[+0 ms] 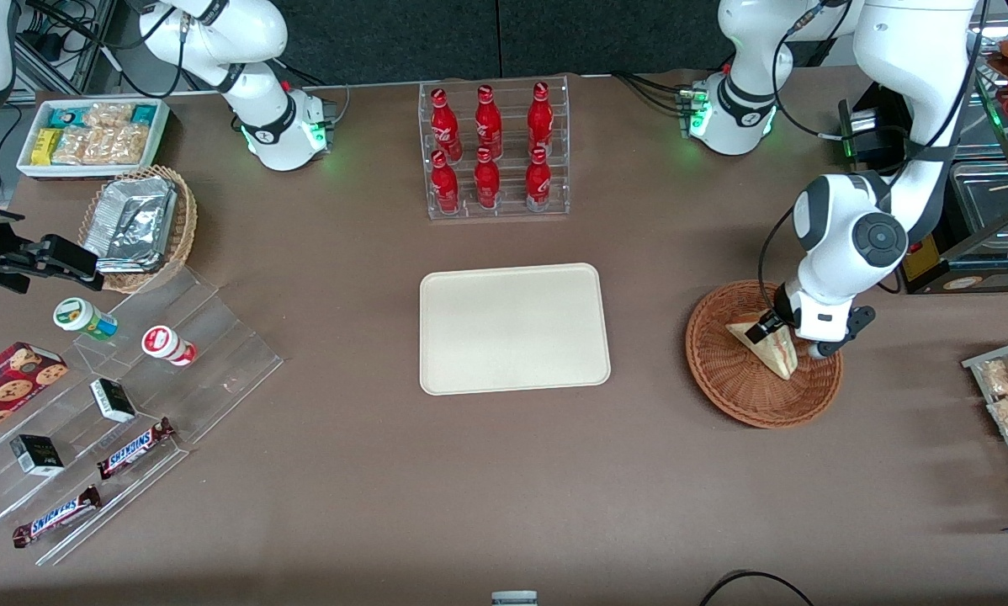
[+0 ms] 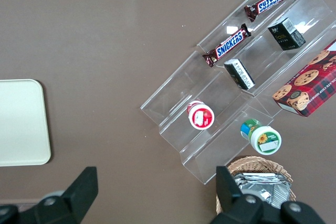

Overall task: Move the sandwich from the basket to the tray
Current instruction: 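Close the left gripper on the sandwich and lift it from the basket, then carry the held sandwich over the cream tray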

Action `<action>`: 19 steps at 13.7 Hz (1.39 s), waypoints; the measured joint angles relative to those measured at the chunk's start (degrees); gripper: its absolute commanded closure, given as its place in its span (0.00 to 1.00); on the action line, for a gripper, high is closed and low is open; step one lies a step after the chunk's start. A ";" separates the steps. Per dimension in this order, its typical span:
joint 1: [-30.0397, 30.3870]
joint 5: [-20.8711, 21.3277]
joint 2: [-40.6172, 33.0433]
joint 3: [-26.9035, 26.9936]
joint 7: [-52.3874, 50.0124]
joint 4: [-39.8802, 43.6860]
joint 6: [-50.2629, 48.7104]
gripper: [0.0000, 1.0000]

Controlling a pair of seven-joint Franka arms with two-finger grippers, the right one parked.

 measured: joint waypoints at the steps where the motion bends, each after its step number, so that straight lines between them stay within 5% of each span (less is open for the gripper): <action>1: 0.00 0.00 0.08 0.00 -0.22 -0.01 0.00 1.00; 7: -0.14 0.01 -0.22 -0.15 -0.27 0.81 -0.76 1.00; 10: -0.84 0.04 -1.42 -0.72 -0.24 6.88 -11.09 1.00; 13: -4.80 0.05 -2.31 -1.05 -0.33 15.95 -22.71 1.00; 19: -17.88 -0.05 -0.70 -1.75 -0.88 22.44 -25.93 1.00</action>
